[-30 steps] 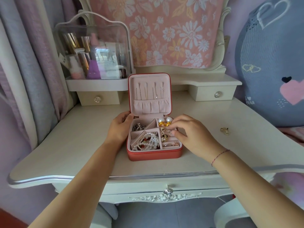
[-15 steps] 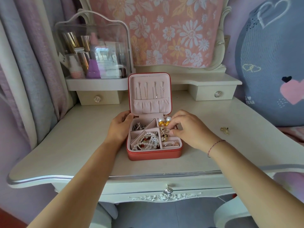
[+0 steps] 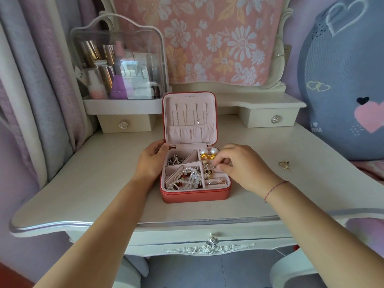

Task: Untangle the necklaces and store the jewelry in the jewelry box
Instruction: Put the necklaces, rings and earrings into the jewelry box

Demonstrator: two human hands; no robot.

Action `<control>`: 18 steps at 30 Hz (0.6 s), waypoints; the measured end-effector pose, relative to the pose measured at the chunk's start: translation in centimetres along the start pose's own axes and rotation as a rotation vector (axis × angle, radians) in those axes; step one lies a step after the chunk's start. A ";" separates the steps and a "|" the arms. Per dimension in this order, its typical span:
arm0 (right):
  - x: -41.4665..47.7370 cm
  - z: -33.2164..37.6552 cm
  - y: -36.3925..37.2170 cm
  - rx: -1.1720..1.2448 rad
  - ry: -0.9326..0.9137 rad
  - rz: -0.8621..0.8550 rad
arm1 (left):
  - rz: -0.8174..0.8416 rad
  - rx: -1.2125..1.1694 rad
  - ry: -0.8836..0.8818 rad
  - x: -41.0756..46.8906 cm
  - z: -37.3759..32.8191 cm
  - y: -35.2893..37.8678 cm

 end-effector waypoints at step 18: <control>-7.5 -13.4 -3.6 0.047 0.482 -0.346 | -0.009 0.001 -0.002 0.0 -0.1 0.0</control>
Point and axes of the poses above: each hand's wrist, its own x-axis towards the middle knuckle, its own y-axis out of the palm, z = x × y, the point moved 7 cm from there along x, towards the middle knuckle, and after that the axes turned 14 degrees about z, right-handed, at the moved point
